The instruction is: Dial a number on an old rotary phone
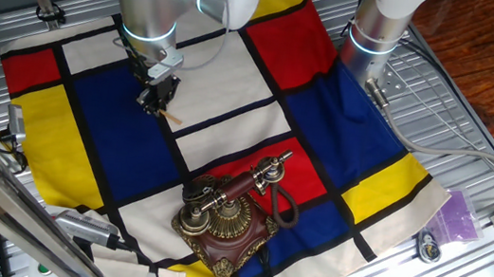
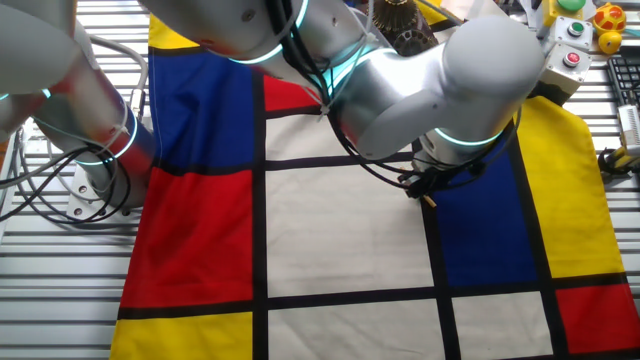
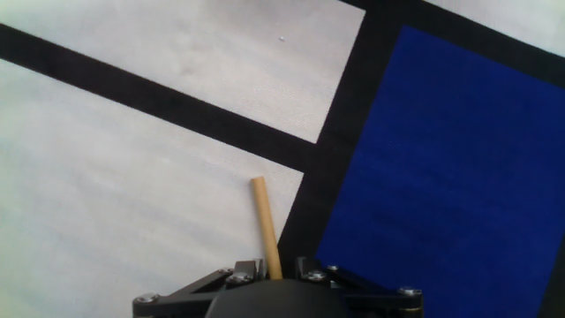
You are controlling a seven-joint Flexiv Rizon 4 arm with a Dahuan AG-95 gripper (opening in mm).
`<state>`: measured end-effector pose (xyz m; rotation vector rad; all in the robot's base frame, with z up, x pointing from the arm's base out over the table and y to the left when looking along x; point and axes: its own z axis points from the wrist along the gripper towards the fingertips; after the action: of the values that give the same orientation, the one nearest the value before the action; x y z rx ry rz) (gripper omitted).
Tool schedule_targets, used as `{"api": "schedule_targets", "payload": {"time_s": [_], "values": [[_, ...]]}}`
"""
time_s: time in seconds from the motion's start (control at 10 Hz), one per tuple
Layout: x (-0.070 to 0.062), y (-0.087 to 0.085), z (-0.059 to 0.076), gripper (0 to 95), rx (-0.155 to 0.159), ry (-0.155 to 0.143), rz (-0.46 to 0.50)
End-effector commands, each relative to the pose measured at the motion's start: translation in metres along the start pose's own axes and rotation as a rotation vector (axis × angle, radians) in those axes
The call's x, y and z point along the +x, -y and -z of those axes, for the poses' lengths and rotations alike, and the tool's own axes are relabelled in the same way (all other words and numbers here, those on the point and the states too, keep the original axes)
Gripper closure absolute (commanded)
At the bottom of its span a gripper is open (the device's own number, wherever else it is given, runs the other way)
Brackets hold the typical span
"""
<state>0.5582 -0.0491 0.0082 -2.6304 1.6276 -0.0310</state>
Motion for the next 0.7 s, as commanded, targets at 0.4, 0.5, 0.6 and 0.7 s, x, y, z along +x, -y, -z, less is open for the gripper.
{"api": "schedule_targets", "payload": {"time_s": [0.4, 0.5, 0.6, 0.7], "values": [[0.0, 0.0024, 0.0002, 76.0, -0.019, 0.026, -0.005], [0.0, 0.0024, 0.0002, 76.0, -0.02, 0.027, -0.006], [0.0, 0.0024, 0.0002, 76.0, -0.02, 0.027, -0.008], [0.0, 0.0024, 0.0002, 76.0, -0.021, 0.028, -0.006]]}}
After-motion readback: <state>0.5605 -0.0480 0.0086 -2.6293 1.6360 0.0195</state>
